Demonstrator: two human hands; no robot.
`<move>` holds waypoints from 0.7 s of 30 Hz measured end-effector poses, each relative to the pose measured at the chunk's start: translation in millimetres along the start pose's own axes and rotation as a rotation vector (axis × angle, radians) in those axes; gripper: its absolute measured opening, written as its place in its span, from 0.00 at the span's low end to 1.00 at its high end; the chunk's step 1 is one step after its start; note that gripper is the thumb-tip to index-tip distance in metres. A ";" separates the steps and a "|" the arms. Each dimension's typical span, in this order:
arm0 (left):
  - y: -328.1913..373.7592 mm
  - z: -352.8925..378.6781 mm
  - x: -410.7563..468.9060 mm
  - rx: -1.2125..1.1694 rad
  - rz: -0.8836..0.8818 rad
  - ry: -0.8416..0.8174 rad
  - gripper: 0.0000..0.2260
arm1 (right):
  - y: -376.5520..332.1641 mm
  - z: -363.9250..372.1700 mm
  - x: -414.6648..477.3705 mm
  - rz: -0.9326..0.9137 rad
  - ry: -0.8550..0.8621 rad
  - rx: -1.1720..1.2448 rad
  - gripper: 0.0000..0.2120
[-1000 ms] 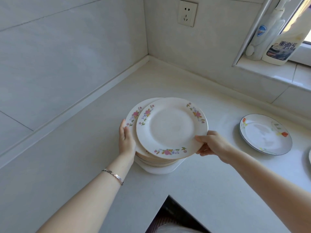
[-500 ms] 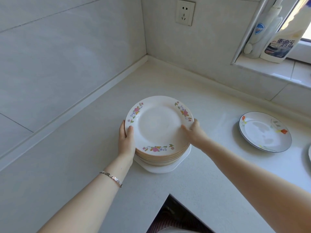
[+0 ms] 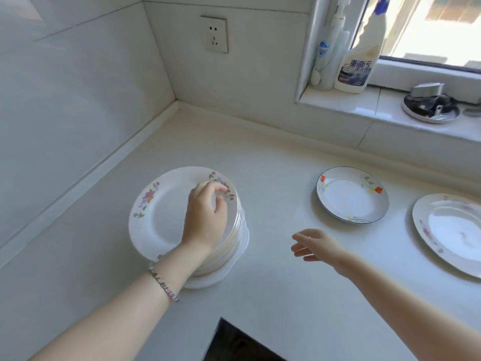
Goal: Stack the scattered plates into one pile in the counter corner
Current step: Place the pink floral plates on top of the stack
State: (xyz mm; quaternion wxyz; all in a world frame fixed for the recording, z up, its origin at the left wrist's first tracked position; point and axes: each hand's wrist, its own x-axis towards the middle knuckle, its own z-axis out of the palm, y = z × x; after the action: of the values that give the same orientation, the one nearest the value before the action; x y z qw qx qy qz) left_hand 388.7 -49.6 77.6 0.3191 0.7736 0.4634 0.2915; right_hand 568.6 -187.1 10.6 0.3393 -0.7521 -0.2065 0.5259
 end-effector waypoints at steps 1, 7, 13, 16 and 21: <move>16.3 14.8 1.4 -0.042 -0.026 -0.129 0.09 | 12.0 -18.2 -5.3 0.023 0.039 -0.004 0.07; 81.1 125.8 -0.9 0.092 -0.090 -0.692 0.07 | 100.5 -154.2 -26.0 0.257 0.418 0.219 0.07; 120.8 202.3 -21.5 0.146 -0.156 -0.802 0.08 | 164.6 -253.3 -24.8 0.546 0.547 1.058 0.23; 130.0 228.0 -33.0 0.158 -0.180 -0.800 0.07 | 177.3 -267.9 -13.2 0.457 0.592 1.405 0.22; 132.8 244.3 -49.1 0.132 -0.252 -0.796 0.07 | 192.7 -264.1 -1.6 0.225 0.863 1.507 0.22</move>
State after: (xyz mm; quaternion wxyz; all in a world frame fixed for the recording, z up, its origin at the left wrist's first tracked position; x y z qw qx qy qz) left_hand 621.9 -197.3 18.4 0.4561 0.7818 0.4129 -0.1017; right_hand 805.0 -397.4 -71.3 0.7406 -0.4769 0.4181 0.2221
